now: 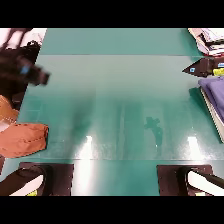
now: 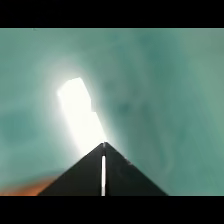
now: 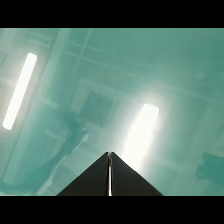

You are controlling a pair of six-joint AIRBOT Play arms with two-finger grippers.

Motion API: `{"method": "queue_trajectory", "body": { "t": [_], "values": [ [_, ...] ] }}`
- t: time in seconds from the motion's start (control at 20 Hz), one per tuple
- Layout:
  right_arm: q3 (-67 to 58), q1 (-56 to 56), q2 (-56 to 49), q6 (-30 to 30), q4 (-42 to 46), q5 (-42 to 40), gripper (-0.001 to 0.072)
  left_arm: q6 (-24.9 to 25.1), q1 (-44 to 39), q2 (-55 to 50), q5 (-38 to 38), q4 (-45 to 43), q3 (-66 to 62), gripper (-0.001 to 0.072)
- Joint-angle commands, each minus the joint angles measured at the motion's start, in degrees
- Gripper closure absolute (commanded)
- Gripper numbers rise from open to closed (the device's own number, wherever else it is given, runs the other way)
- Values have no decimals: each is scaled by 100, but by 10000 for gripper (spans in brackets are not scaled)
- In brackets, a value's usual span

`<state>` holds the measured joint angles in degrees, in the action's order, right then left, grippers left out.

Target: Fold the shirts.

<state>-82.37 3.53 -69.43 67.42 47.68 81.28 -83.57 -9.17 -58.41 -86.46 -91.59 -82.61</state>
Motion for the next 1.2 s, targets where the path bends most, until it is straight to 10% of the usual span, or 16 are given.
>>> {"method": "queue_trajectory", "body": {
  "t": [0.0, 0.1, 0.6, 0.65, 0.75, 1.15],
  "values": [
    [15, -2, 4, -2, -9, -37, 693, -2, 837, 1027, -619, -868, 1353, 647],
    [15, -2, 4, -2, -9, -37, 693, -151, 1222, 1165, -619, -879, 2175, 79],
    [15, -2, 4, -2, -7, -50, 693, -586, 1921, 1145, 551, -1117, 4870, 55],
    [15, -2, 7, -2, -7, -61, 693, -741, 1921, 1147, 518, -1141, 4870, 60],
    [15, -2, 4, -2, -4, -76, 693, -798, 1921, 1152, 391, -1141, 4822, 645],
    [-555, -2, 4, 0, -9, -205, 693, -793, 1915, 1158, -444, -378, 1202, 686]
  ]
}}
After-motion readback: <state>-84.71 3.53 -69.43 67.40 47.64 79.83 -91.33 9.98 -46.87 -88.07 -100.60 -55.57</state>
